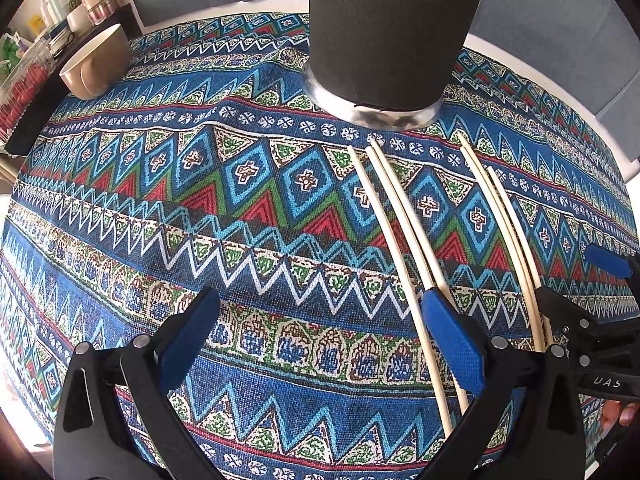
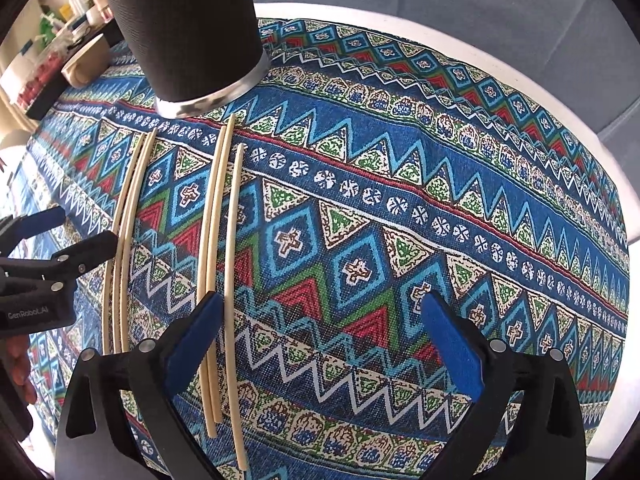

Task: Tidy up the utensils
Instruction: 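Move both open grippers down to the chopsticks lying on the cloth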

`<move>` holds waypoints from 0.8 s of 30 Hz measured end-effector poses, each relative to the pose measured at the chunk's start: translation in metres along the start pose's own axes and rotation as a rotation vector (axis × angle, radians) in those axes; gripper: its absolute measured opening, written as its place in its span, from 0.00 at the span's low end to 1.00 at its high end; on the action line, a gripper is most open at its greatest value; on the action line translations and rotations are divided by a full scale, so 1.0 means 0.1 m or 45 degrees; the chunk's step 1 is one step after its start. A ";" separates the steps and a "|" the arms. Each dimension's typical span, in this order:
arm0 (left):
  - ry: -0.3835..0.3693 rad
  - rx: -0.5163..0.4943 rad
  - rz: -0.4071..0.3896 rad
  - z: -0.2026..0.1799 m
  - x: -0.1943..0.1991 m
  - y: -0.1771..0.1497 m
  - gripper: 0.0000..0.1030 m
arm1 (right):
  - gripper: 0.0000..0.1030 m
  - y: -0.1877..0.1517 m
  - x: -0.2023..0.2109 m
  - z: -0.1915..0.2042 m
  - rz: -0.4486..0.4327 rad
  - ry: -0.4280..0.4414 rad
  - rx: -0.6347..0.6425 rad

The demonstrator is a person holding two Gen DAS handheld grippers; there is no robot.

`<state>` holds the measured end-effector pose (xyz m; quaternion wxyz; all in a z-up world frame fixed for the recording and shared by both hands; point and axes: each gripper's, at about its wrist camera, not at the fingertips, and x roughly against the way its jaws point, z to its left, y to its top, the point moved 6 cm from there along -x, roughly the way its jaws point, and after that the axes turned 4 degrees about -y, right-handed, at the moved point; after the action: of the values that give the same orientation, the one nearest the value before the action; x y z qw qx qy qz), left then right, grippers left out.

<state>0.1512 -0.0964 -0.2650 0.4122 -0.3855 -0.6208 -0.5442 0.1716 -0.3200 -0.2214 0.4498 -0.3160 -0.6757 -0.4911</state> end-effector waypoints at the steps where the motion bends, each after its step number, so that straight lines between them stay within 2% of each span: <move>1: 0.016 -0.012 0.008 0.02 0.00 0.00 0.96 | 0.94 0.01 0.00 0.00 0.011 0.000 -0.001; 11: 0.009 -0.011 0.119 0.15 -0.01 0.08 0.96 | 0.94 0.17 -0.12 0.00 0.097 0.006 0.033; 16: -0.009 -0.060 0.108 0.19 -0.03 0.14 0.94 | 0.91 0.19 -0.14 0.07 0.125 0.011 0.063; 17: -0.012 -0.067 0.105 0.20 -0.02 0.14 0.93 | 0.88 0.21 -0.14 0.07 0.125 0.012 0.066; 19: -0.012 -0.065 0.097 0.23 0.03 0.12 0.82 | 0.74 0.22 -0.09 0.02 0.113 0.008 0.055; 20: -0.011 -0.058 0.094 0.28 0.06 0.11 0.78 | 0.61 0.21 -0.05 -0.01 0.106 0.007 0.047; 21: -0.012 -0.049 0.092 0.33 0.08 0.12 0.68 | 0.48 0.21 -0.03 -0.05 0.104 0.005 0.039; 22: -0.012 -0.043 0.088 0.38 0.11 0.12 0.58 | 0.43 0.21 -0.02 -0.09 0.103 0.004 0.033; 23: -0.018 -0.036 0.085 0.43 0.13 0.12 0.53 | 0.31 0.21 -0.01 -0.14 0.102 0.002 0.030; 24: -0.026 -0.028 0.082 0.49 0.15 0.12 0.41 | 0.18 0.22 0.00 -0.18 0.102 0.001 0.023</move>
<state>0.1526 -0.0455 -0.2500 0.4188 -0.4154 -0.6062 -0.5335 0.1961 -0.3305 -0.2112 0.4722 -0.3386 -0.6669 -0.4666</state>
